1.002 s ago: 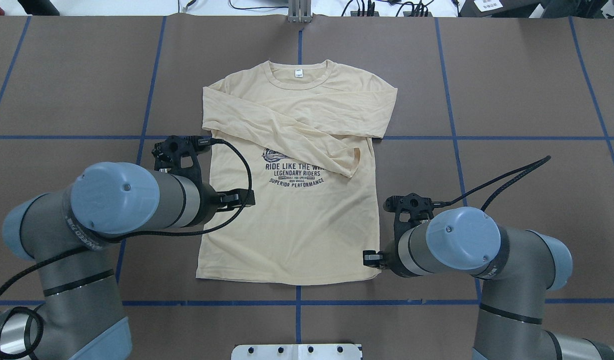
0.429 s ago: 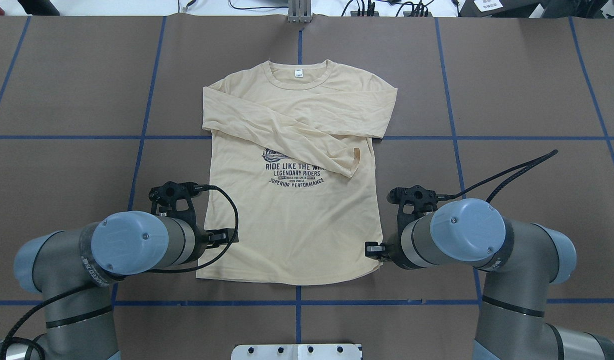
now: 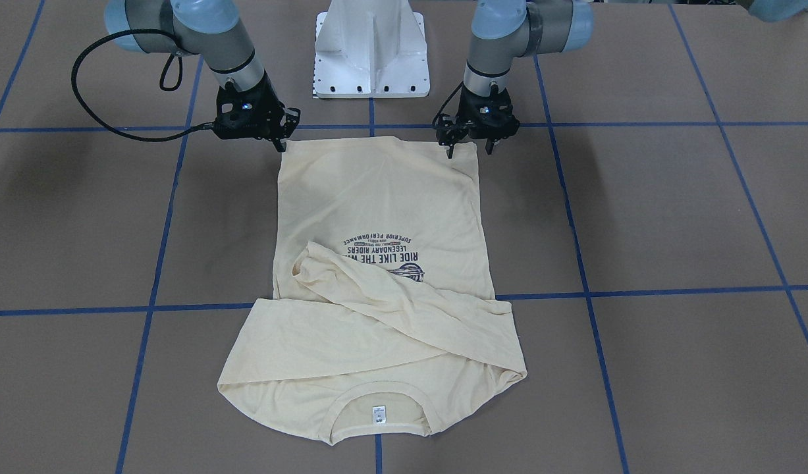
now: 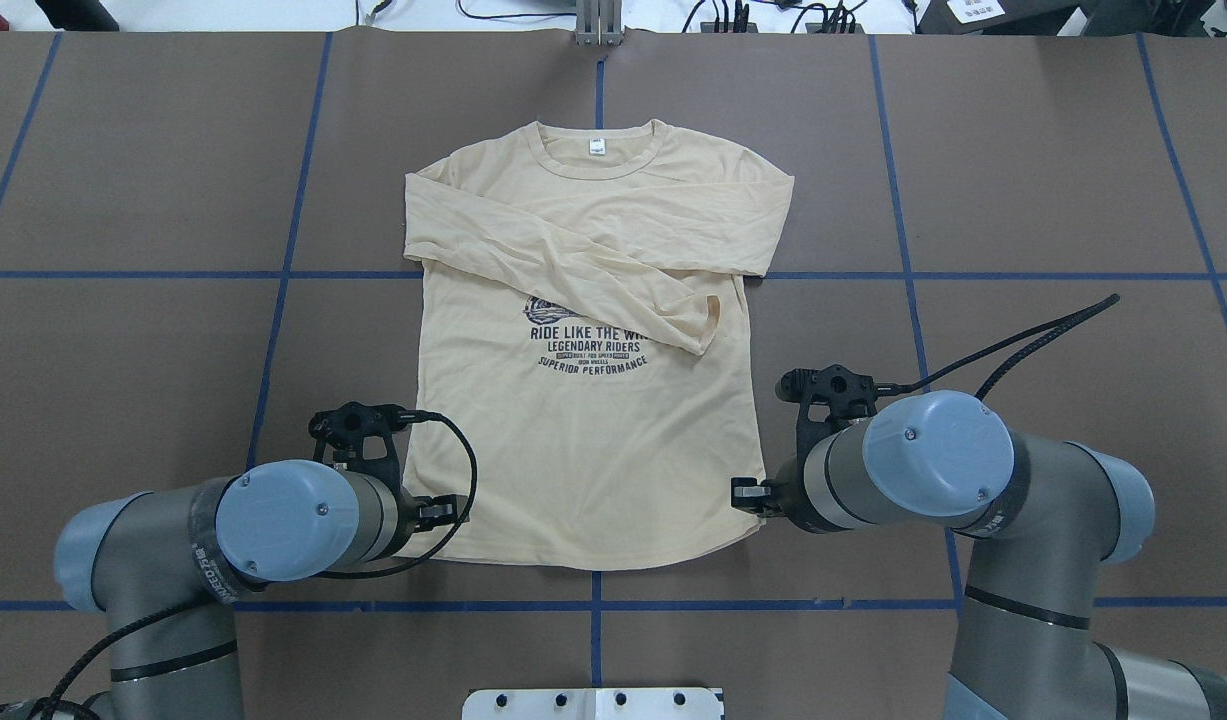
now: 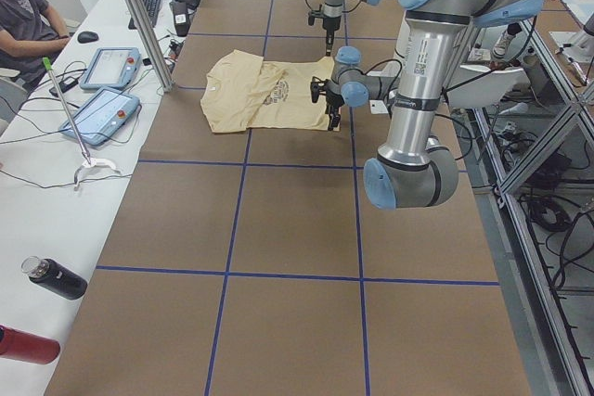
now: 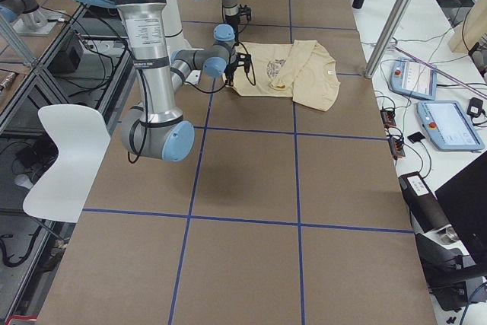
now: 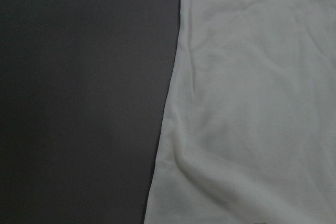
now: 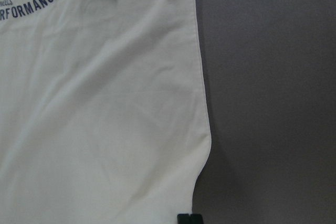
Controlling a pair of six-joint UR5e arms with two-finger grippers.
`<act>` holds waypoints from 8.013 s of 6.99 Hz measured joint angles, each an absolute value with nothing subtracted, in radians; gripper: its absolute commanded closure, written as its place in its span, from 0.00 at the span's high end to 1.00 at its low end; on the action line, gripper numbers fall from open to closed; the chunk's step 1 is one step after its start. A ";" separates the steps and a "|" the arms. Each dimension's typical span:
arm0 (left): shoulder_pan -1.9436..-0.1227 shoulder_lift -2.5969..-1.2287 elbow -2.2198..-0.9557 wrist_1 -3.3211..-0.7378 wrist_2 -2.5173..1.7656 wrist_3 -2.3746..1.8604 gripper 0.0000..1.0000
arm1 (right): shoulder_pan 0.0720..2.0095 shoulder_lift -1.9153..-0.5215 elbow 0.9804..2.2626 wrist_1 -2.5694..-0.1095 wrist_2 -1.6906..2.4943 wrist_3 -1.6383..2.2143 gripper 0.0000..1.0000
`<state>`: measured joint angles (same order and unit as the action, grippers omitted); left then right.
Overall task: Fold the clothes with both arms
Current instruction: 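Move the left gripper down to the other hem corner, then pinch both hem corners with the left and right grippers, then lift the hem with both grippers and carry it toward the collar, then lay the hem over the collar edge with both grippers, then open both grippers and raise them off the folded shirt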
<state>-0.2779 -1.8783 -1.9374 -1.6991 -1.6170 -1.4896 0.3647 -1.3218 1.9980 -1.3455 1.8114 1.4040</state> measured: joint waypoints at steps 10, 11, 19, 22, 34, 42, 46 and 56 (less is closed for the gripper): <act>-0.254 -1.881 -1.930 -1.674 -1.620 -1.489 0.55 | 0.383 -1.319 1.999 -1.346 1.818 1.404 0.00; -0.253 -1.880 -1.930 -1.674 -1.620 -1.490 0.53 | 0.385 -1.320 1.999 -1.346 1.821 1.404 0.00; -0.254 -1.892 -1.944 -1.657 -1.624 -1.490 0.00 | 0.400 -1.321 1.999 -1.347 1.826 1.402 0.00; -0.259 -1.892 -2.020 -1.583 -1.628 -1.489 0.00 | 0.411 -1.331 2.019 -1.351 1.869 1.402 0.00; -0.314 -1.985 -2.213 -1.286 -1.734 -1.382 0.00 | 0.622 -1.441 2.200 -1.349 2.206 1.389 0.00; -0.629 -2.080 -2.111 -1.266 -1.830 -1.170 0.00 | 0.906 -1.127 1.867 -1.348 2.203 1.227 0.00; -0.640 -2.087 -2.016 -1.370 -1.826 -1.170 0.00 | 0.917 -1.006 1.664 -1.290 2.193 1.215 0.00; -0.723 -2.183 -1.469 -1.913 -1.794 -1.178 0.00 | 0.859 -0.911 1.343 -1.118 2.080 1.215 0.00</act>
<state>-0.7228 -2.1831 -1.4694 -1.9134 -1.7941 -1.1785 0.8587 -0.9106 1.3426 -1.1175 2.0802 1.2148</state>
